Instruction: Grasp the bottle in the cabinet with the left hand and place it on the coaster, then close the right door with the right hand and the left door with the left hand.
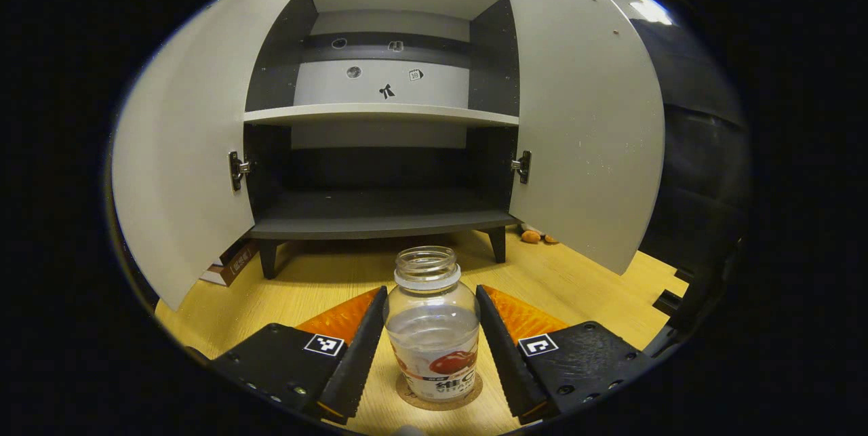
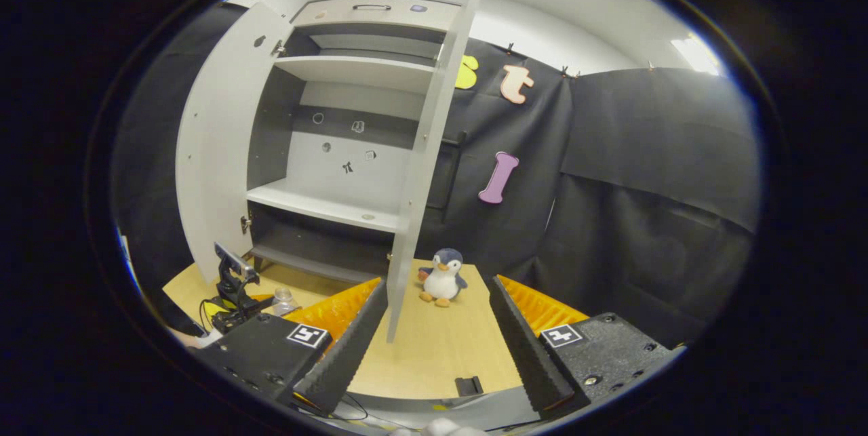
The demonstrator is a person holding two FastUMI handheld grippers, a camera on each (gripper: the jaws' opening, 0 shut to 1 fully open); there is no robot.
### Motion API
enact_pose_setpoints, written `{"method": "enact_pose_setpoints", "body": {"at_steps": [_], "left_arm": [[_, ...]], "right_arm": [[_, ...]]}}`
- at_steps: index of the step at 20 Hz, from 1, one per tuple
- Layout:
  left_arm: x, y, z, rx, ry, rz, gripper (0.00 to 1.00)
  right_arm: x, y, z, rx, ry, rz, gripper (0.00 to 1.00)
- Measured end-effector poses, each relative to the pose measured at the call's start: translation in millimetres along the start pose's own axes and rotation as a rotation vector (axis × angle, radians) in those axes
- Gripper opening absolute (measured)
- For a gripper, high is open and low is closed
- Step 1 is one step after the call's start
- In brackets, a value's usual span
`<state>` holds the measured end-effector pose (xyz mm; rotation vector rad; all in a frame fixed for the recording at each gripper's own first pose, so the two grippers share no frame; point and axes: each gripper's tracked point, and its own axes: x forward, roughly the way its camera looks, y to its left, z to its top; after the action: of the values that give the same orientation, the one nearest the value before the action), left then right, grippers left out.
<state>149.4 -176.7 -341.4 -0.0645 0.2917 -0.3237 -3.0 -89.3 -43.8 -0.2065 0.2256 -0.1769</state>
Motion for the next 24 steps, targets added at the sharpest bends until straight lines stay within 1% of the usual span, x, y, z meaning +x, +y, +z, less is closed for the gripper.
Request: {"method": "enact_pose_setpoints", "body": {"at_steps": [6,11,15,17,18,20,24], "left_arm": [[-6.2,-1.7,-4.3,0.023,0.021,0.007,0.8],[-9.1,-2.4,1.4,0.048,0.016,0.018,0.83],[-11.7,-9.7,9.2,0.061,-0.003,0.002,0.83],[-12.5,-10.9,12.0,0.065,-0.007,0.002,0.9],[-12.1,-12.4,13.2,0.065,-0.009,0.001,0.9],[-14.1,-11.8,17.3,0.079,-0.015,0.005,0.95],[-26.0,-7.6,44.9,0.103,-0.062,0.033,0.95]], "right_arm": [[1.6,5.2,0.1,-0.003,0.0,0.018,1.0],[-1.6,2.9,7.2,-0.002,-0.026,0.011,0.99],[-4.2,-0.1,8.2,0.005,-0.03,0.009,0.99],[-4.1,-2.1,7.7,0.014,-0.029,0.005,0.99],[-4.6,-2.0,7.2,0.017,-0.03,0.005,0.99],[-4.6,-2.4,6.4,0.019,-0.03,0.006,0.99],[-4.4,-0.1,8.9,0.03,-0.042,0.017,0.99]]}}
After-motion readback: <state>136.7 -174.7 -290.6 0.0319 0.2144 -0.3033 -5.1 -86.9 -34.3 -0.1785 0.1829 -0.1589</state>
